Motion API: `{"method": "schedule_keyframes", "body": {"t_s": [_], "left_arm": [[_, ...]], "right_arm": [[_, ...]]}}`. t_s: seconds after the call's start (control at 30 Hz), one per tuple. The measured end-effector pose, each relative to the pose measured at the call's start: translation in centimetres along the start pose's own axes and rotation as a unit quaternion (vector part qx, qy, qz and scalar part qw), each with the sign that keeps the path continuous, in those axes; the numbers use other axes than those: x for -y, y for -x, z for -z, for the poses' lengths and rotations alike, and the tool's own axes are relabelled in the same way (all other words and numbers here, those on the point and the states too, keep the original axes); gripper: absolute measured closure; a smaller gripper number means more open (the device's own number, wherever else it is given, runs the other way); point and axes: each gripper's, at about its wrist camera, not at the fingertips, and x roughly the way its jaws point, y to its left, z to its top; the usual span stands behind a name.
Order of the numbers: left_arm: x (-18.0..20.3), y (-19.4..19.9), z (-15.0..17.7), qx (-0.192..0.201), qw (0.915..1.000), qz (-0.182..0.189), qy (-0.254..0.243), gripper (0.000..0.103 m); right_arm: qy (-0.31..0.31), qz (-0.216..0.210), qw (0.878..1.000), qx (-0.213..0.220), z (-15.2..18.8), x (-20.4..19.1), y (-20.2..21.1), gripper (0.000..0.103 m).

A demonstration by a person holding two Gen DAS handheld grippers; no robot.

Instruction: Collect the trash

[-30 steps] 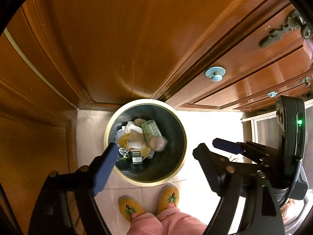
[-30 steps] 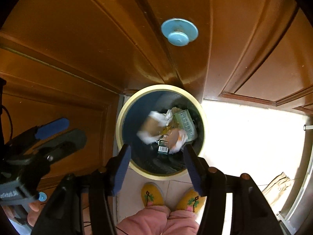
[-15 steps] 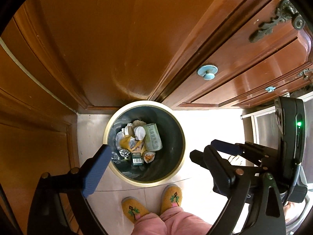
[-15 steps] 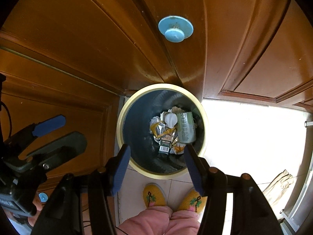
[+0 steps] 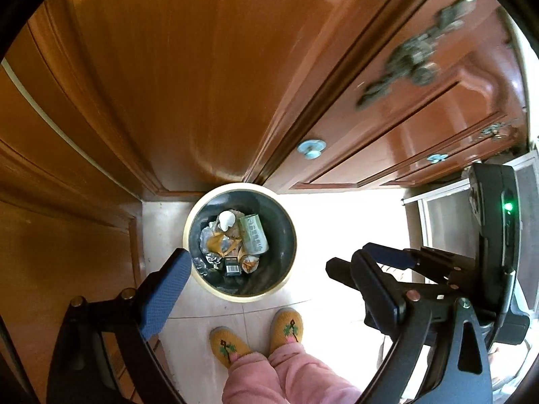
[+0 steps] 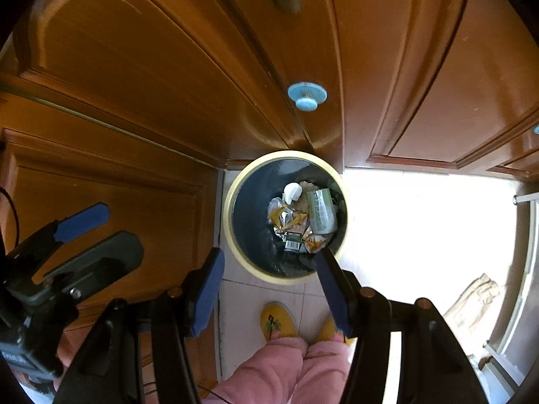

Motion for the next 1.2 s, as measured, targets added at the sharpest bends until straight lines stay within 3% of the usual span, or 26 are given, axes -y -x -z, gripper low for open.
{"method": "schedule_keyframes", "body": {"t_s": [0.73, 0.87, 1.0, 1.2], "left_arm": [[5.5, 22.4, -4.2, 0.05, 0.9982, -0.025, -0.02, 0.008], [6.2, 26.1, -4.6, 0.066, 0.9965, -0.051, -0.011, 0.008], [6.7, 30.8, -5.2, 0.102, 0.9908, -0.09, -0.001, 0.008], [8.1, 38.9, -5.9, 0.181, 0.9734, -0.14, 0.013, 0.008]], "right_arm": [[-0.002, 0.016, 0.999, 0.041, -0.5, -6.7, 19.7, 0.042], [0.002, 0.02, 0.998, 0.061, -0.7, -7.8, 23.9, 0.042], [0.011, 0.023, 0.994, 0.103, -1.0, -9.5, 29.3, 0.042], [0.024, 0.027, 0.982, 0.184, -1.2, -12.6, 37.3, 0.042]]}}
